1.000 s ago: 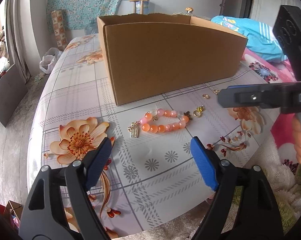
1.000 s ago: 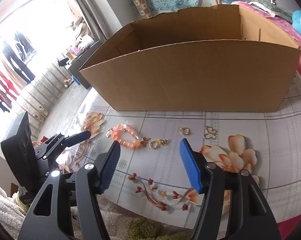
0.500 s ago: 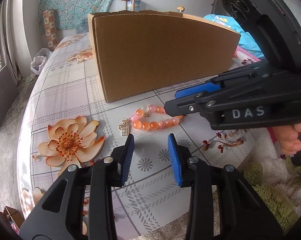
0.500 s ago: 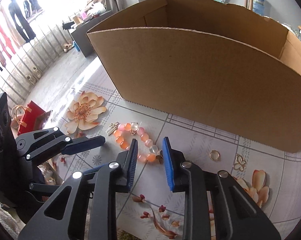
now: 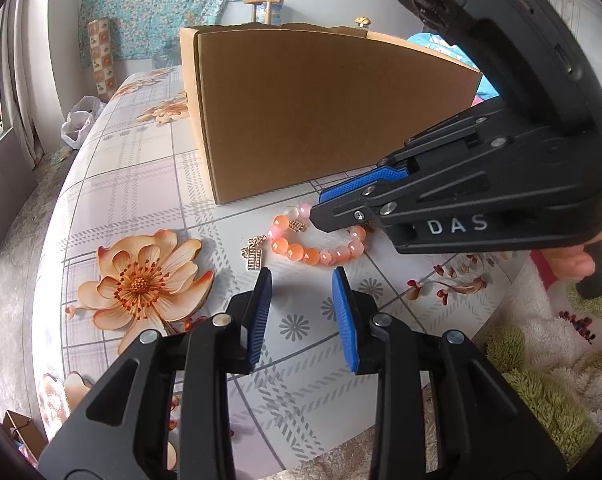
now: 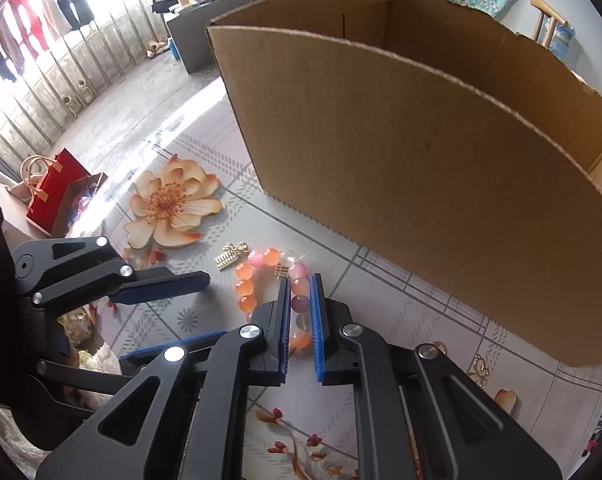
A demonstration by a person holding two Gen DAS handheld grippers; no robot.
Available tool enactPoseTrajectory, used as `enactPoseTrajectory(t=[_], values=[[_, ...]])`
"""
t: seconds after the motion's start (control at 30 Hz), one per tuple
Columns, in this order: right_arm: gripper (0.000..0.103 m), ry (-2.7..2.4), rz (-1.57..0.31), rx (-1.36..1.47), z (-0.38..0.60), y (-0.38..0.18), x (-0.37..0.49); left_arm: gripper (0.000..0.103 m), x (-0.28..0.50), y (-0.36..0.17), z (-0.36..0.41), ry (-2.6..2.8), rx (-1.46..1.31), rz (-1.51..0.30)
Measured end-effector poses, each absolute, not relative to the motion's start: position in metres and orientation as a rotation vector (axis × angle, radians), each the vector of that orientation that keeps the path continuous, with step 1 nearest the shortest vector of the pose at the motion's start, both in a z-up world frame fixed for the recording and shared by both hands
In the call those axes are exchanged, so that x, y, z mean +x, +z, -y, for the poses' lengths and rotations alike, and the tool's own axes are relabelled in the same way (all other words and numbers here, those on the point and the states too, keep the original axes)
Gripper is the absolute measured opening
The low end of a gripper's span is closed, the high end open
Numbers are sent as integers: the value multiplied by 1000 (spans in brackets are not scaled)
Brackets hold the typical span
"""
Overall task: Organize jewelry
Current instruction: 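Grasp the orange-pink beaded bracelet with the right tool and lift it, then lower the bracelet onto the flower cutout and open the right tool while the left tool approaches a gold charm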
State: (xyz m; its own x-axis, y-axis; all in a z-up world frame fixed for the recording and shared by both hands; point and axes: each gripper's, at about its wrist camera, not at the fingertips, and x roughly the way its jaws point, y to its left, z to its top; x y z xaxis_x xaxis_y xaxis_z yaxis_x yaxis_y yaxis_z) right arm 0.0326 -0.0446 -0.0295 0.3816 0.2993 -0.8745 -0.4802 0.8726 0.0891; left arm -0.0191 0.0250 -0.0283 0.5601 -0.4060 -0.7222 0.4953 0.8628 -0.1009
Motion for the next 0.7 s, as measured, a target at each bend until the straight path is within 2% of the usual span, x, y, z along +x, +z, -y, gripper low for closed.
enactPoseTrajectory(t=[0.4, 0.7], values=[[10, 531, -947, -52, 64, 26, -1, 30, -21, -28, -19, -507, 139, -816], [10, 376, -1034, 43, 125, 1, -30, 30, -25, -28, -12, -498, 144, -818]])
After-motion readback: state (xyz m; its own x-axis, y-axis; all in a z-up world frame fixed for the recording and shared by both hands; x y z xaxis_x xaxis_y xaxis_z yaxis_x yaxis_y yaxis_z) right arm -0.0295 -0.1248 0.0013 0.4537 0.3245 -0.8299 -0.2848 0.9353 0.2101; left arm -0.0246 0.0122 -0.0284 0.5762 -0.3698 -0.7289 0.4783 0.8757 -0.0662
